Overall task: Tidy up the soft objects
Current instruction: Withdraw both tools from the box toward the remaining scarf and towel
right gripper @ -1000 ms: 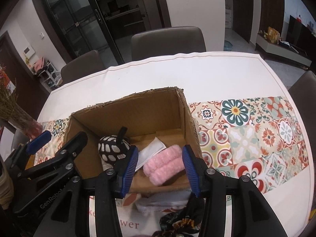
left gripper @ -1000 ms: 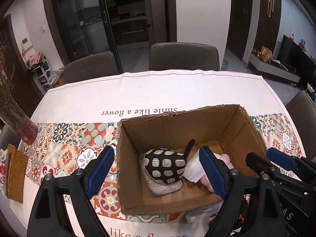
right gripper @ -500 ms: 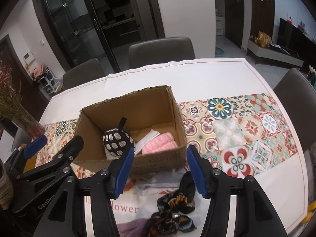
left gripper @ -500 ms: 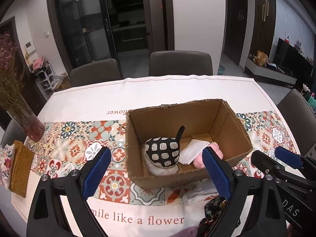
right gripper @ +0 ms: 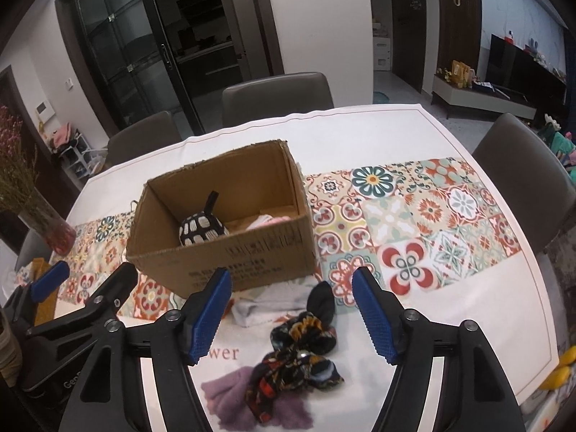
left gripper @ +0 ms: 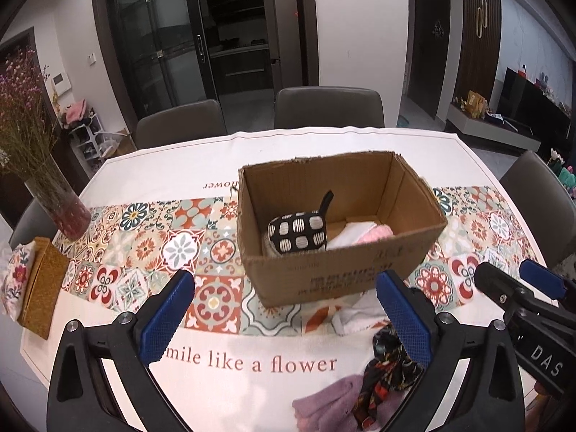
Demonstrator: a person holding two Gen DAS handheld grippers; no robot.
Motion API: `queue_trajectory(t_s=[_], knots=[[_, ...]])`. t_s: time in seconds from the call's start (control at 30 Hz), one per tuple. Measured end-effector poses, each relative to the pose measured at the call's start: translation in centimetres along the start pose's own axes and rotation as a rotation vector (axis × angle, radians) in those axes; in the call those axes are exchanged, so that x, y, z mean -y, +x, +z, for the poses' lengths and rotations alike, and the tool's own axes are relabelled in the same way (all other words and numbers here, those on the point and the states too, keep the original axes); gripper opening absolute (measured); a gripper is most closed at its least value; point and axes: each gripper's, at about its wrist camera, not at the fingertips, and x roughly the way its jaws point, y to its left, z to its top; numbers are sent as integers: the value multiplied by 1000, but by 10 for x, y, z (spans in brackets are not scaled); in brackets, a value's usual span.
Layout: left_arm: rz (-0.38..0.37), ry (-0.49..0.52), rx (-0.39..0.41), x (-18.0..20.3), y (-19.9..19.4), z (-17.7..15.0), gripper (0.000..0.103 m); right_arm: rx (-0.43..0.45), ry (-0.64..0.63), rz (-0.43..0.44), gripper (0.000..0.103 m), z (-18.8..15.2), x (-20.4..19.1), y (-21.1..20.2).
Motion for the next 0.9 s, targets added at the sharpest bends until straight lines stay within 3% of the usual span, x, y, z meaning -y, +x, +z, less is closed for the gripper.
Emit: queue_trajectory(t_s=[0.53, 0.9], knots=[[30, -8, 11, -12, -21, -51, 103, -10, 6, -17, 70, -49, 3, -14], [20, 1, -33, -11, -11, -83, 103, -37, 3, -13, 70, -75, 7, -8]])
